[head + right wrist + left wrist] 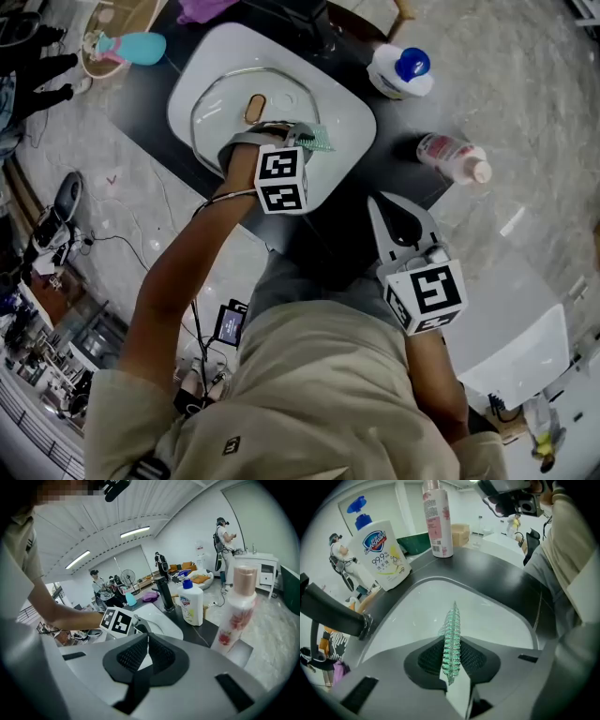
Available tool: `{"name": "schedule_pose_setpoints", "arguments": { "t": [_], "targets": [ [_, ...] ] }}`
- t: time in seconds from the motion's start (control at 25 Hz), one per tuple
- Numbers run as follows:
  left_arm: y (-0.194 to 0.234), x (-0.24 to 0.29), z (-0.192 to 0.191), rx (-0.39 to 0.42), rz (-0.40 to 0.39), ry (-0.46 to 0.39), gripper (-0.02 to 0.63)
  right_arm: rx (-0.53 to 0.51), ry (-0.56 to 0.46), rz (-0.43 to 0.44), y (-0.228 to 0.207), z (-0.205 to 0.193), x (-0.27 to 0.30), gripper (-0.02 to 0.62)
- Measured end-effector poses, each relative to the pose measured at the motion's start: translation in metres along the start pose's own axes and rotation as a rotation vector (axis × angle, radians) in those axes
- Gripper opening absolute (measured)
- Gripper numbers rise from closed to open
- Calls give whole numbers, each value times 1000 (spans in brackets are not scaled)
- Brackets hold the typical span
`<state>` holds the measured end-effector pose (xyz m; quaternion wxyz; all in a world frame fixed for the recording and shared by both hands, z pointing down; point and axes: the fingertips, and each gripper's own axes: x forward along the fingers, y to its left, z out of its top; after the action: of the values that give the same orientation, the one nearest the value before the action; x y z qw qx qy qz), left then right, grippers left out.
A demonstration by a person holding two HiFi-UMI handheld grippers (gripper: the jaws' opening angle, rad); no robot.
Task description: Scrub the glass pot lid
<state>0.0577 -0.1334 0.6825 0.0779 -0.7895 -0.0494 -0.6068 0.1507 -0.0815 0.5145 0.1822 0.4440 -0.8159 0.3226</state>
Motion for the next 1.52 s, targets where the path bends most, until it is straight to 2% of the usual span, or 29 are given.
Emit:
{"name": "schedule_pose_setpoints", "arguments": {
  "t": [0.24,0.6,0.92,1.28,1.44,1.52],
  "targets": [
    [23,15,0,64,-13,61,85,24,1,-15,-15,-5,-5,26],
    [52,30,-13,110,-61,141,84,45,6,-19,-27,-11,-8,26],
    [87,25,-41,7,-75,177,84,53,8,-29,-35,-14,-11,26],
    [113,-2,-93,-157,-37,186,84,43,13,-26,-31,-12,-7,26],
    [120,-19,-117,-198,11,193,84,28,14,-16,-22,-8,-2,26],
    [114,-24,-129,-225,0,196,84,22,16,-12,-18,-6,0,26]
  ]
}}
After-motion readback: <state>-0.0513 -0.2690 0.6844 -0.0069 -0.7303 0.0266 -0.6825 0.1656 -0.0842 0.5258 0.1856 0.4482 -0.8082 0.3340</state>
